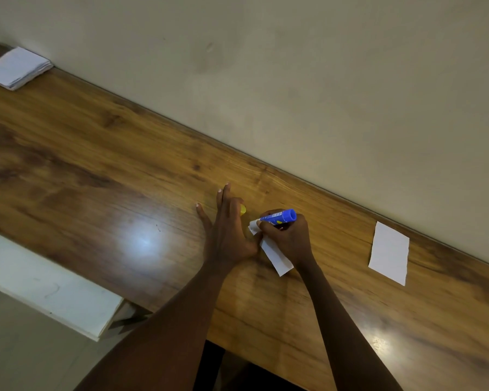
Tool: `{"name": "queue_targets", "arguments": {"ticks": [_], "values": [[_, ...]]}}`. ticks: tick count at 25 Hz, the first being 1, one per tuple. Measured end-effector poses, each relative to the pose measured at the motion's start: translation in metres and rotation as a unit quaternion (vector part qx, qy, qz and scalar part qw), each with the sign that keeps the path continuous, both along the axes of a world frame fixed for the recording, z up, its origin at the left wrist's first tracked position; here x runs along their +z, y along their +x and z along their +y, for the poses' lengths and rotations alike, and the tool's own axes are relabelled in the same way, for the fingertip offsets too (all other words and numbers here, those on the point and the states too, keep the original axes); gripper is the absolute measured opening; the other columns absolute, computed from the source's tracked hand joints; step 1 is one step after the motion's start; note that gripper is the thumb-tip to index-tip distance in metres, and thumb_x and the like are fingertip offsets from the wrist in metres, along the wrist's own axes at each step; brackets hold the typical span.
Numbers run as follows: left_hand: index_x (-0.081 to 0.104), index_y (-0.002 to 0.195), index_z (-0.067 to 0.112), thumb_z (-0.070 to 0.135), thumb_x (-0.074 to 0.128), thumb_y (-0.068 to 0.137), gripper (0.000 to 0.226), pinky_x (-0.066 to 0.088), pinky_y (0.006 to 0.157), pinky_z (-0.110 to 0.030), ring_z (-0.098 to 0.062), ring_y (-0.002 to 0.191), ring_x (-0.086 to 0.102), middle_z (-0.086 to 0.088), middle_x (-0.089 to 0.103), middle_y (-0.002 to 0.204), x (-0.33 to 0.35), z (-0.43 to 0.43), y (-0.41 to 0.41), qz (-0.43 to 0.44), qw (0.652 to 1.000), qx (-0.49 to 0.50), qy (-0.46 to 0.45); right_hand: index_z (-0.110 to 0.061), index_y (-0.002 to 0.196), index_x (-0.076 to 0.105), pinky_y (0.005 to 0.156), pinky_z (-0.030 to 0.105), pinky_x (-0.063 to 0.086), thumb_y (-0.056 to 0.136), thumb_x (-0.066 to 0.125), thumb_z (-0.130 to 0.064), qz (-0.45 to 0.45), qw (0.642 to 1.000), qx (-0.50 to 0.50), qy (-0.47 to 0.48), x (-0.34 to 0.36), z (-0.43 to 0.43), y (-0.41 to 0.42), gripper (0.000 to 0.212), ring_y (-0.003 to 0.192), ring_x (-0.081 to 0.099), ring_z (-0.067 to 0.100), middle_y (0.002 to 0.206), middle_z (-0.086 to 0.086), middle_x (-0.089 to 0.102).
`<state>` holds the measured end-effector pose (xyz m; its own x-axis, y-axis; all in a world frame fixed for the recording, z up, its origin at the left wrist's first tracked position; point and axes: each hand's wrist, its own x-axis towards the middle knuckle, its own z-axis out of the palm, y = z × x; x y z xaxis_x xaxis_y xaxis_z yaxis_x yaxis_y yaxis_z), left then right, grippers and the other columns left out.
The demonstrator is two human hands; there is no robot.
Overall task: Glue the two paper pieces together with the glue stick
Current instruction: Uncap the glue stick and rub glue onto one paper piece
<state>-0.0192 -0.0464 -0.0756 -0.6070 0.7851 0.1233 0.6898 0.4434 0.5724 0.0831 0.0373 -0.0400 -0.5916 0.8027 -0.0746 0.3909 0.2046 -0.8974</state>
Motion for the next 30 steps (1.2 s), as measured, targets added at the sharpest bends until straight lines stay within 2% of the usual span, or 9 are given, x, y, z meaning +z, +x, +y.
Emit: {"name": "queue_targets", "arguments": {"ticks": [4, 13, 17, 22, 24, 26, 28, 29, 30], "values": [[0.038, 0.112, 0.014, 0.046, 0.07, 0.065, 0.066, -0.018, 0.103, -0.054, -0.02, 0.138, -0.005, -0.014, 0.011, 0.154, 0.0, 0.0, 0.002, 0.003, 1.0, 0.008, 0.004, -0.006, 0.086, 0.065, 0.053, 0.005, 0.044, 0.074, 0.07, -0.01, -0.012, 0.999, -0.036, 0.001, 0.001, 0.008, 0.006, 0.014, 0.062, 0.057, 0.004, 0.079, 0.002, 0.063], [0.033, 0.115, 0.014, 0.047, 0.07, 0.065, 0.07, -0.018, 0.103, -0.055, -0.029, 0.142, 0.006, -0.013, 0.014, 0.154, 0.0, 0.001, 0.003, 0.02, 1.0, 0.017, -0.005, -0.005, 0.093, 0.062, 0.051, 0.004, 0.043, 0.076, 0.069, -0.015, -0.027, 0.993, -0.113, -0.01, -0.003, 0.022, 0.015, 0.02, 0.067, 0.058, 0.015, 0.083, 0.006, 0.062], [0.029, 0.119, 0.014, 0.047, 0.07, 0.066, 0.075, -0.018, 0.103, -0.055, -0.029, 0.143, 0.007, -0.013, 0.015, 0.154, 0.0, 0.002, 0.004, 0.026, 0.999, 0.018, -0.008, -0.003, 0.093, 0.062, 0.051, -0.002, 0.04, 0.076, 0.069, -0.013, -0.024, 0.99, -0.14, 0.012, -0.004, 0.026, 0.018, 0.021, 0.062, 0.054, 0.005, 0.082, 0.005, 0.061], [0.02, 0.119, 0.021, 0.046, 0.073, 0.064, 0.08, -0.017, 0.103, -0.055, -0.031, 0.142, 0.01, -0.013, 0.018, 0.153, 0.002, 0.002, 0.003, 0.028, 0.999, 0.021, -0.008, -0.004, 0.096, 0.063, 0.055, 0.002, 0.042, 0.078, 0.067, -0.011, -0.021, 0.989, -0.146, 0.021, -0.001, 0.026, 0.02, 0.02, 0.066, 0.055, 0.011, 0.089, 0.011, 0.065], [0.017, 0.116, 0.026, 0.044, 0.074, 0.063, 0.08, -0.017, 0.103, -0.055, -0.031, 0.142, 0.011, -0.014, 0.02, 0.153, 0.003, 0.002, 0.003, 0.023, 1.0, 0.021, 0.002, -0.003, 0.102, 0.061, 0.061, 0.003, 0.042, 0.08, 0.064, -0.008, 0.019, 0.987, -0.156, 0.046, 0.004, 0.017, 0.024, 0.023, 0.068, 0.056, 0.01, 0.094, 0.013, 0.066], [0.018, 0.117, 0.026, 0.043, 0.075, 0.062, 0.081, -0.018, 0.102, -0.055, -0.031, 0.141, 0.012, -0.015, 0.021, 0.152, 0.002, 0.001, 0.003, 0.024, 0.999, 0.018, 0.009, 0.0, 0.11, 0.057, 0.068, 0.009, 0.045, 0.08, 0.063, -0.006, 0.041, 0.975, -0.196, 0.097, 0.004, -0.001, 0.032, 0.031, 0.07, 0.057, 0.012, 0.095, 0.013, 0.066], [0.021, 0.12, 0.021, 0.044, 0.074, 0.063, 0.082, -0.017, 0.103, -0.056, -0.032, 0.141, 0.013, -0.015, 0.022, 0.152, 0.001, 0.001, 0.003, 0.033, 0.999, 0.017, -0.002, -0.005, 0.116, 0.053, 0.083, 0.032, 0.046, 0.08, 0.064, -0.011, -0.074, 0.954, -0.244, 0.155, -0.004, -0.023, 0.04, 0.038, 0.081, 0.059, 0.022, 0.1, 0.017, 0.067], [0.024, 0.123, 0.016, 0.045, 0.073, 0.063, 0.083, -0.016, 0.103, -0.057, -0.033, 0.141, 0.014, -0.015, 0.022, 0.152, 0.001, 0.002, 0.003, 0.04, 0.999, 0.017, -0.011, -0.01, 0.117, 0.052, 0.093, 0.043, 0.039, 0.08, 0.065, -0.015, -0.153, 0.941, -0.256, 0.162, -0.008, -0.034, 0.041, 0.04, 0.094, 0.058, 0.028, 0.106, 0.017, 0.065], [0.029, 0.124, 0.013, 0.046, 0.073, 0.063, 0.082, -0.016, 0.103, -0.058, -0.033, 0.141, 0.014, -0.015, 0.022, 0.152, 0.0, 0.002, 0.003, 0.044, 0.999, 0.017, -0.018, -0.013, 0.119, 0.05, 0.101, 0.048, 0.031, 0.08, 0.064, -0.02, -0.212, 0.932, -0.251, 0.153, -0.011, -0.044, 0.04, 0.042, 0.108, 0.053, 0.03, 0.114, 0.015, 0.061]]}}
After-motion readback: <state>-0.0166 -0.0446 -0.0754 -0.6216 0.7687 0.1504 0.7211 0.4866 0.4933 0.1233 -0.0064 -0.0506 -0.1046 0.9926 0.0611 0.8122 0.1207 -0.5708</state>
